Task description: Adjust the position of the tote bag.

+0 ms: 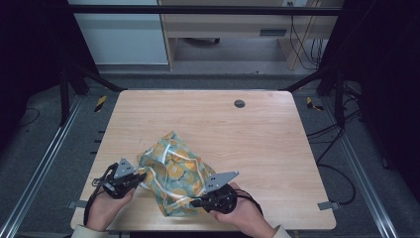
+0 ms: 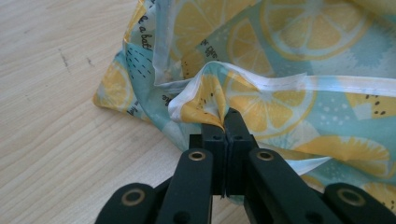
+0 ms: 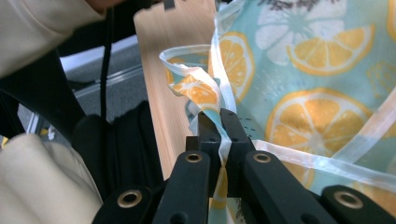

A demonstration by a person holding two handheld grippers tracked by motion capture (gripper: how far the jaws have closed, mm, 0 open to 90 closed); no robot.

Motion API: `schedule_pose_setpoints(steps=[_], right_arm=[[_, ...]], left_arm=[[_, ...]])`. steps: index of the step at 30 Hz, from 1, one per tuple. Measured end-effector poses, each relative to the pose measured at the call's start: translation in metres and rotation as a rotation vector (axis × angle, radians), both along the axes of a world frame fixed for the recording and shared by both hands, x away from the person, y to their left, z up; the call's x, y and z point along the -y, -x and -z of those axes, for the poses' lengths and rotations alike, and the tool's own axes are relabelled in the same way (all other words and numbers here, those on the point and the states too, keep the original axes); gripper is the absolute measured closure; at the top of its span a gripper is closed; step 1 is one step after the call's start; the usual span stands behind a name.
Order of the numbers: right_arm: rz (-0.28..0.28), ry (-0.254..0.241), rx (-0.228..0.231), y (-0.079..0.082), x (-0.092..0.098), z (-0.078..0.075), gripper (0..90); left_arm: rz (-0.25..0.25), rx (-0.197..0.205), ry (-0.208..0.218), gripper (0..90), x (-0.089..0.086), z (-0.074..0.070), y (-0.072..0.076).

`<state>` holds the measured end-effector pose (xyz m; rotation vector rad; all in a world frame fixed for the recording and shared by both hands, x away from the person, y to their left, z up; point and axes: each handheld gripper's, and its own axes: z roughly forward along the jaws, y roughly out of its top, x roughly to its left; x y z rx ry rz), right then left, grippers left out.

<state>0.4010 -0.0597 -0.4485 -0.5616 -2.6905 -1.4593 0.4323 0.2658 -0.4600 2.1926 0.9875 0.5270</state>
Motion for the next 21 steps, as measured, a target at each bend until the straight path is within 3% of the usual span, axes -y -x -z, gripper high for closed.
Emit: schedule_pose_setpoints(steps=[5, 12, 16, 21], right_arm=[[0.018, 0.05, -0.009, -0.003, 0.006, 0.009, 89.8], [0.04, 0.084, -0.001, -0.005, 0.015, 0.015, 89.8], [0.046, 0.111, 0.013, -0.005, 0.017, 0.018, 89.7], [0.066, 0.138, 0.008, -0.008, 0.02, 0.024, 87.3]], left_arm=[[0.01, -0.023, -0.022, 89.9, 0.001, 0.004, 0.001], [0.021, -0.035, -0.043, 89.8, 0.0, 0.006, 0.005], [0.038, -0.05, -0.093, 89.3, 0.005, 0.01, 0.008], [0.038, -0.061, -0.112, 88.2, 0.006, 0.014, 0.006]])
